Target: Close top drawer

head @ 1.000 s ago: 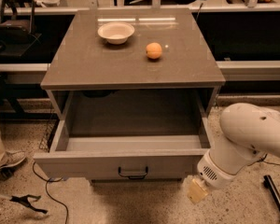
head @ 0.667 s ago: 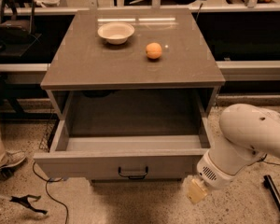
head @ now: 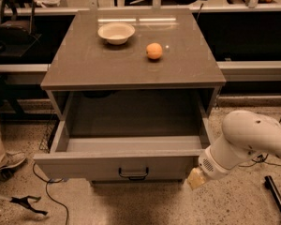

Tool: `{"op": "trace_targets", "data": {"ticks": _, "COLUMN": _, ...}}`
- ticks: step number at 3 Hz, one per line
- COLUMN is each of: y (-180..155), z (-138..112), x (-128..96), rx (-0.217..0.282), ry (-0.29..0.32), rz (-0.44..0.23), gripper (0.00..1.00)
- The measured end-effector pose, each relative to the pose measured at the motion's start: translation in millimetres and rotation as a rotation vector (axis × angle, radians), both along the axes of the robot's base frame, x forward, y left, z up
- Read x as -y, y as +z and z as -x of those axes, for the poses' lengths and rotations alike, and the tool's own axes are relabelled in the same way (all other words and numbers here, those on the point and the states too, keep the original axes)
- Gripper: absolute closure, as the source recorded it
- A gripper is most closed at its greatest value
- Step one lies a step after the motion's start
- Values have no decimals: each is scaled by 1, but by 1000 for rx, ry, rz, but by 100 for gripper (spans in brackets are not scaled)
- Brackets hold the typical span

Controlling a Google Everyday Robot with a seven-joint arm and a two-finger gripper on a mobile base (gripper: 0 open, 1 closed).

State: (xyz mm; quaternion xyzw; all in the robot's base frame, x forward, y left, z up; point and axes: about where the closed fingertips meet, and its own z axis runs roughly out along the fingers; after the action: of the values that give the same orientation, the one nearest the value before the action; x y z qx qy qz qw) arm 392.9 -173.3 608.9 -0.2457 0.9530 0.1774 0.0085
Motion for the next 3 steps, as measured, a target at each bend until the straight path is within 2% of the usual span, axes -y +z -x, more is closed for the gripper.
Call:
{"op": "trace_targets", "data": {"ticks": 1, "y": -9, "z": -26, "x": 4, "rx": 42, "ry": -30, "rz": 1, "gripper": 100}}
{"op": "trace_targets", "data": {"ticks": 2, "y": -9, "z": -26, "x": 4, "rx": 42, "ry": -30, "rz": 1, "gripper": 100}}
{"op": "trace_targets", "data": {"ticks": 3, "y": -13, "z": -51, "x": 0, "rx": 77, "ry": -24, "rz": 1, "gripper": 100}}
